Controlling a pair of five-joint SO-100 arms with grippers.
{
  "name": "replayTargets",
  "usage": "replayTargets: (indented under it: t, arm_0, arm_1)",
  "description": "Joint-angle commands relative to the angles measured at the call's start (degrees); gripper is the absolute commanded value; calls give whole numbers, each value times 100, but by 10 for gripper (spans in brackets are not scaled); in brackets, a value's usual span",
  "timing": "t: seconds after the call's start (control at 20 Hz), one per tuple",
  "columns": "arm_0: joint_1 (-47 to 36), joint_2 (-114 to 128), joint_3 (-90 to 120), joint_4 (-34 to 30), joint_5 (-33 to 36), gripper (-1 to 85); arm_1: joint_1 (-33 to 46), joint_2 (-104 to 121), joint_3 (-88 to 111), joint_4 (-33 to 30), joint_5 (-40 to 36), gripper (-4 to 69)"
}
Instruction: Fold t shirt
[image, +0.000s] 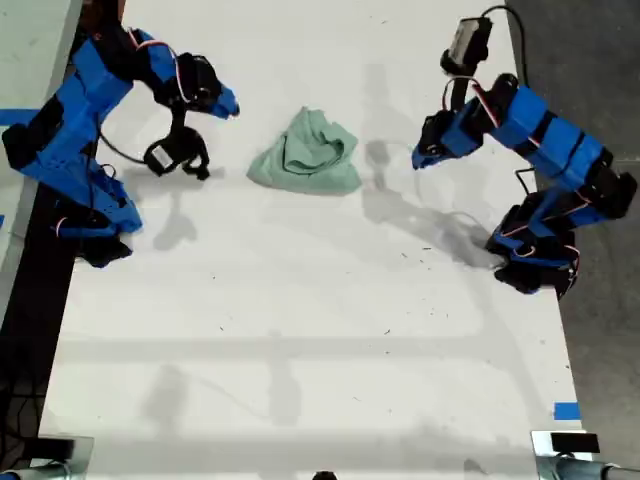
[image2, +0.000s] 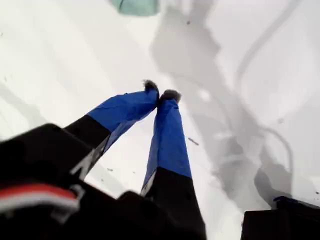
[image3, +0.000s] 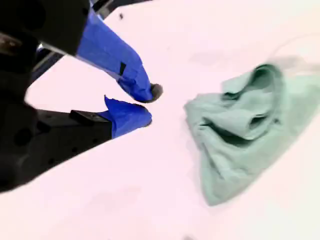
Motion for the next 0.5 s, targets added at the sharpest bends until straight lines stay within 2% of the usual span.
replayTargets:
  t: [0.0, 0.1, 0.2, 0.25, 0.35, 0.4, 0.45]
  arm_0:
    - [1758, 1556, 1459, -193, -1222, -1]
    - [3129, 1925, 2663, -211, -2171, -2]
    - [4298, 1942, 3832, -264, -3384, -2]
    - [4614, 2004, 4359, -545, -3674, -2]
    - [4570, 2566, 5317, -1195, -3621, -2]
    - [4438, 3190, 5801, -1415, -3524, -2]
    - [4351, 4034, 6258, -1863, -3217, -2]
  arm_1:
    - [-1626, 2039, 1204, -167, 817, 17]
    - [-2777, 3190, 2663, -606, 1679, 17]
    - [-3287, 4184, 4034, -668, 2188, 17]
    - [-3410, 4808, 4641, -809, 2285, 18]
    - [-3463, 6891, 6082, -1336, 1881, 21]
    - [-3454, 7330, 6460, -1151, 1916, 22]
    - [-3533, 7242, 6565, -1248, 1687, 23]
